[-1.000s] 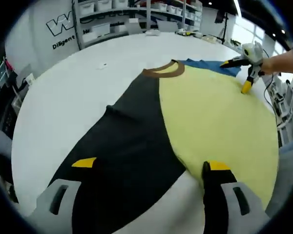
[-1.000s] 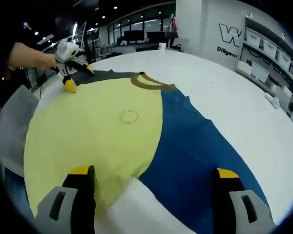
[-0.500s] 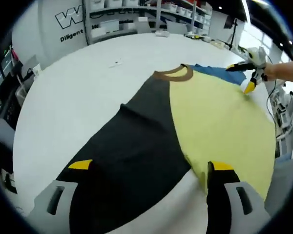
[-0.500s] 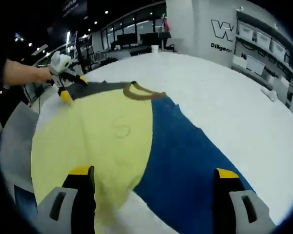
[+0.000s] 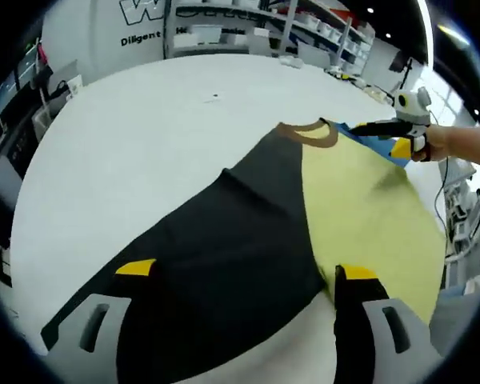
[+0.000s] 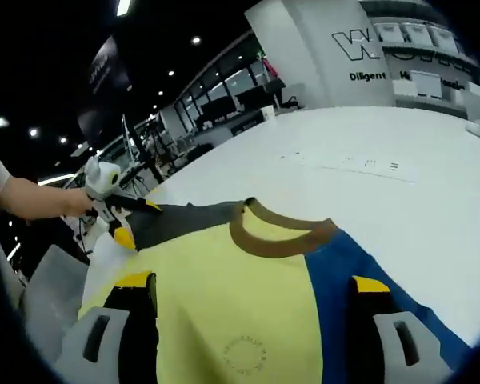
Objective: Fold the garment on the visible template until the final outline fits inside the template.
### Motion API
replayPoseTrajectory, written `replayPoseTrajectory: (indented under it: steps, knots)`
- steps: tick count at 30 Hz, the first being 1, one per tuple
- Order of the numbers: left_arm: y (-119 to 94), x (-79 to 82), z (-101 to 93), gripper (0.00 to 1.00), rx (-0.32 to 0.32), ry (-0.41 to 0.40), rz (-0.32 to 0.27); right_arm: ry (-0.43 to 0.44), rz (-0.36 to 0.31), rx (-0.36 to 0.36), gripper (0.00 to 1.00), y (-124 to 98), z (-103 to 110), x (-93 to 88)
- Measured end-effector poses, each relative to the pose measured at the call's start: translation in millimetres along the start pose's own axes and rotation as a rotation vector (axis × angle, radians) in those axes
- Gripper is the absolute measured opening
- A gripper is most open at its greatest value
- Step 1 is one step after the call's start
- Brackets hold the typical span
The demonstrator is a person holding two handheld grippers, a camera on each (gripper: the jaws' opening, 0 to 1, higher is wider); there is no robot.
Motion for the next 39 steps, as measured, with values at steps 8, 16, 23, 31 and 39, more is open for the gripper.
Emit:
replayPoseTrajectory:
  steps: [8, 16, 23, 31, 39]
  knots:
    - [-8, -5.1, 8.3, 0.92, 0.029, -0.034, -0.037, 0.033, -0.056, -0.078, 0.91, -24, -27, 19.8]
    - [-14, -15.2, 9.1, 0.9, 0.049, -0.072, -0.041, 0.007, -0.031, 0.076, 0.92, 4, 25, 11.3]
    - [-31, -22.4, 25.7, 0.89, 0.084, -0.115, -0.09, 0.036, -0.062, -0.075, 0.85, -26, -30, -3.9]
    - [-45, -27.7, 39.3, 0.91, 0.105, -0.183, -0.127, 0.083, -0.063, -0.294, 0.88, -117, -85, -36.6]
    - [-81, -8.5, 36.6, 0.94, 0.14, -0.137, -0.264, 0.27, -0.053, -0.584, 0.79, -216, -152, -88.6]
Point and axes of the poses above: the point that each gripper's makers call its tool centre point, and the gripper's own axes: y roughly forward along the fingers, z roughly to its left, x roughly out of its top, the point moved 4 cm from there along -y, roughly backward along the fingers, and after that the axes turned 14 degrees about -x, right-handed, at the moved point
